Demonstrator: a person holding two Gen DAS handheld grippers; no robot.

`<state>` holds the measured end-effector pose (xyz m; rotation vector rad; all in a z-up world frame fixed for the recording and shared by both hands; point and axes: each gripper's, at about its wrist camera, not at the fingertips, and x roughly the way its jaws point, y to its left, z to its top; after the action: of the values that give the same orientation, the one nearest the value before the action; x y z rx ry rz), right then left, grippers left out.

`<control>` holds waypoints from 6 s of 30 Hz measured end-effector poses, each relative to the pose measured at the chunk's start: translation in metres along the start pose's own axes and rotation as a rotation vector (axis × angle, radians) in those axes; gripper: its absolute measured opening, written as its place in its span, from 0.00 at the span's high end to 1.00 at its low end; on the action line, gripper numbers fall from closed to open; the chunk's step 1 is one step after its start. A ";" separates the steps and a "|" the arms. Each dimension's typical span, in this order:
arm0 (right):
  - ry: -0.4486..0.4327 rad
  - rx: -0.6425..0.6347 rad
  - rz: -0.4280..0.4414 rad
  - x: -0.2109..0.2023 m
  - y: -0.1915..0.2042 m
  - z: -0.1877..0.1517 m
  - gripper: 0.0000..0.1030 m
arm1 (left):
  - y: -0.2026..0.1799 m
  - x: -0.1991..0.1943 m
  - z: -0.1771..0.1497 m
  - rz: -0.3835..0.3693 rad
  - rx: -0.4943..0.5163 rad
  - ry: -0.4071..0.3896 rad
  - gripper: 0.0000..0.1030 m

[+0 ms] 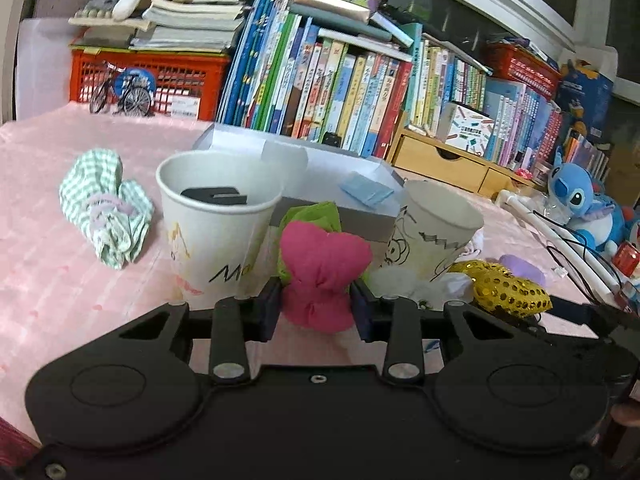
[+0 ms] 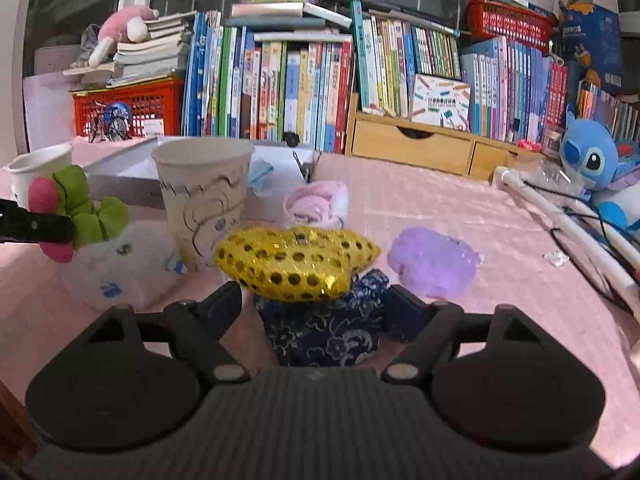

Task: Organize soft objects
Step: 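Grasp the gold sequin pouch with the right tool while the left tool lifts the bow, then carry the bow and the gold pouch over the white tray with both tools, then open both tools to drop the bow and gold pouch into the tray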

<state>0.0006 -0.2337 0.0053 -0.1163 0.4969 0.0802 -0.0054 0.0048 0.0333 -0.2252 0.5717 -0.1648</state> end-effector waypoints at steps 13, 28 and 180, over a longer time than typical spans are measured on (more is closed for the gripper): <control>-0.013 -0.005 0.023 0.005 0.007 0.008 0.14 | 0.000 0.013 -0.001 0.015 -0.005 0.015 0.60; -0.016 0.032 0.043 0.015 0.010 0.013 0.14 | -0.002 0.039 -0.001 0.029 -0.085 0.026 0.45; 0.633 0.081 0.102 0.237 0.108 0.196 0.17 | 0.095 0.225 0.220 -0.119 0.118 0.478 0.36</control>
<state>0.2890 -0.0893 0.0525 -0.0338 1.1376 0.1238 0.3114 0.0838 0.0725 -0.1030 1.0206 -0.3719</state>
